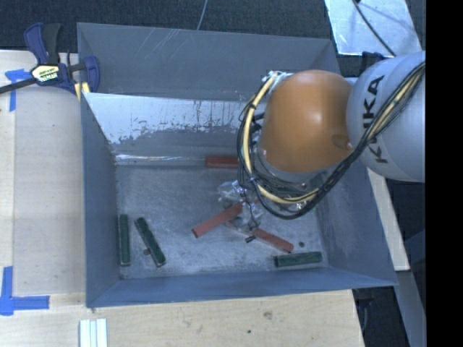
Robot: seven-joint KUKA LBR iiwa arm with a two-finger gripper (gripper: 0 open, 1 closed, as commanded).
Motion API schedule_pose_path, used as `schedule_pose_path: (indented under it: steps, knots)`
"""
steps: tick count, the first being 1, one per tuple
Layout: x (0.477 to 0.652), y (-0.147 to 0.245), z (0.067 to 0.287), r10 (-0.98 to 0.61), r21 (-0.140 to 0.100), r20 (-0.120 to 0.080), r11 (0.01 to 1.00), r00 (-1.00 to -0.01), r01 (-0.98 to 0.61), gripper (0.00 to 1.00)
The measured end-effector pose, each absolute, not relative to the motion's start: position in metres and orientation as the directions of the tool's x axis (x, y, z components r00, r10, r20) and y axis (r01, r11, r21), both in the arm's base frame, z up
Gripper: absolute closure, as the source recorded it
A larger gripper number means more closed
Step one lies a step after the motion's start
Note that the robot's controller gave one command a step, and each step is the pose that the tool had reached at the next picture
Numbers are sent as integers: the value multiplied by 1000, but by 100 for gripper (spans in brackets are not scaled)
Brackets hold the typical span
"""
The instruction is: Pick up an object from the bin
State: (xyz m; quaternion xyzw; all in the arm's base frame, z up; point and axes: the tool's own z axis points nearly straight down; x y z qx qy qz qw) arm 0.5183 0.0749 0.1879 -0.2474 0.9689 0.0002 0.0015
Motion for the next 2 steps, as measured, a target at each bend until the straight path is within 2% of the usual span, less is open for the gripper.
schedule_pose_path:
  steps: [1, 2]
  knots:
    - [518, 75, 188, -479, 0, -3, 878, -878, -479, 100]
    - [488, 70, 297, -806, -4, -5, 591, -591, -806, 100]
